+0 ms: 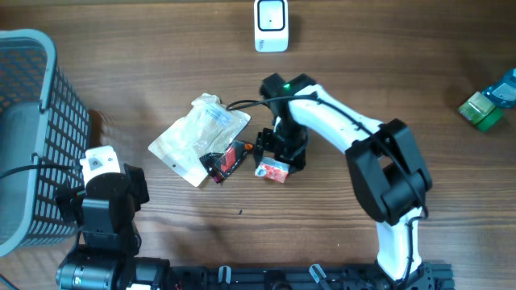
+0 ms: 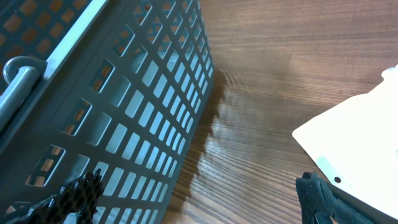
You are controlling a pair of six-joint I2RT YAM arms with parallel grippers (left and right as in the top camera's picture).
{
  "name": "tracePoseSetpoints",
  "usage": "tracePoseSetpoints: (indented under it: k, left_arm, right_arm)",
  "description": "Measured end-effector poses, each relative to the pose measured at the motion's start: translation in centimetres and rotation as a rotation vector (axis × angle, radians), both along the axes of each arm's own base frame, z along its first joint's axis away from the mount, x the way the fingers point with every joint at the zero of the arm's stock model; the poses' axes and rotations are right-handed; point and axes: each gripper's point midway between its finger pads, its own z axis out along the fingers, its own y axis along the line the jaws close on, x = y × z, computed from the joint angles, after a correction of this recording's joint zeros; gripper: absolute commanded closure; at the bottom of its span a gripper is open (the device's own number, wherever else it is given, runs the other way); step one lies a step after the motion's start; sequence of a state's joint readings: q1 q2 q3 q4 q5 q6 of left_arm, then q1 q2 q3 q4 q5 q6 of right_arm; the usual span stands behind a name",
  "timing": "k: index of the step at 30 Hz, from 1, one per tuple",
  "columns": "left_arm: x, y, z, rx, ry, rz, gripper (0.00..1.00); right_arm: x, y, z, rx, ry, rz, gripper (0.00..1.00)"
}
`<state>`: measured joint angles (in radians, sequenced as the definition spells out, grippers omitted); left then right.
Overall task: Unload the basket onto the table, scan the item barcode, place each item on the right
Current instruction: 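Lift the tissue pack up toward the white scanner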
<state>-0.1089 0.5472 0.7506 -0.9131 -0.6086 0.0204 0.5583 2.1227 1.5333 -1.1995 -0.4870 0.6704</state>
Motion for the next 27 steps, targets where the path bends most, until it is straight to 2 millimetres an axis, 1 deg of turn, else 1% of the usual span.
tracePoseSetpoints:
  k: [1, 2, 3, 5, 8, 10, 12, 17, 21, 23, 25, 27]
  left_arm:
    - [0.0, 0.0, 0.0, 0.0, 0.0, 0.0, 0.0]
    - [0.0, 0.0, 0.0, 0.0, 0.0, 0.0, 0.0]
    - [0.0, 0.0, 0.0, 0.0, 0.0, 0.0, 0.0]
    - [0.0, 0.0, 0.0, 0.0, 0.0, 0.0, 0.0]
    - [0.0, 0.0, 0.0, 0.0, 0.0, 0.0, 0.0]
    - [0.0, 0.0, 0.0, 0.0, 0.0, 0.0, 0.0]
    - [0.0, 0.0, 0.0, 0.0, 0.0, 0.0, 0.0]
    - [0.0, 0.0, 0.0, 0.0, 0.001, 0.0, 0.0]
    - [0.0, 0.0, 0.0, 0.0, 0.0, 0.0, 0.0]
    - [0.0, 0.0, 0.0, 0.0, 0.0, 0.0, 0.0]
    - [0.0, 0.0, 0.0, 0.0, 0.002, 0.0, 0.0]
    - [0.0, 0.0, 0.0, 0.0, 0.0, 0.0, 0.0]
  right_arm:
    - [-0.2, -0.1, 0.6, 0.054, 0.035, -0.003, 0.24]
    - [0.1, -0.1, 1.5, 0.153, 0.066, -0.01, 0.23]
    - [0.4, -0.1, 2.2, 0.22, 0.079, -0.018, 0.21]
    - [1.4, -0.4, 3.5, 0.349, 0.094, -0.047, 0.21]
    - [3.9, -0.7, 6.0, 0.587, 0.065, -0.114, 0.21]
    - [5.8, -0.4, 8.2, 0.77, 0.018, -0.158, 0.21]
    - [7.1, 0.1, 9.9, 0.906, -0.021, -0.173, 0.21]
    - [8.5, 1.3, 13.4, 1.148, -0.071, -0.167, 0.21]
    - [9.4, 1.5, 14.4, 1.241, -0.145, -0.118, 0.22]
    - [9.9, 1.7, 14.4, 1.263, -0.203, -0.078, 0.27]
    - [10.8, 1.9, 14.5, 1.3, -0.308, -0.004, 0.28]
    - [12.3, 2.3, 15.1, 1.357, -0.486, 0.123, 0.3]
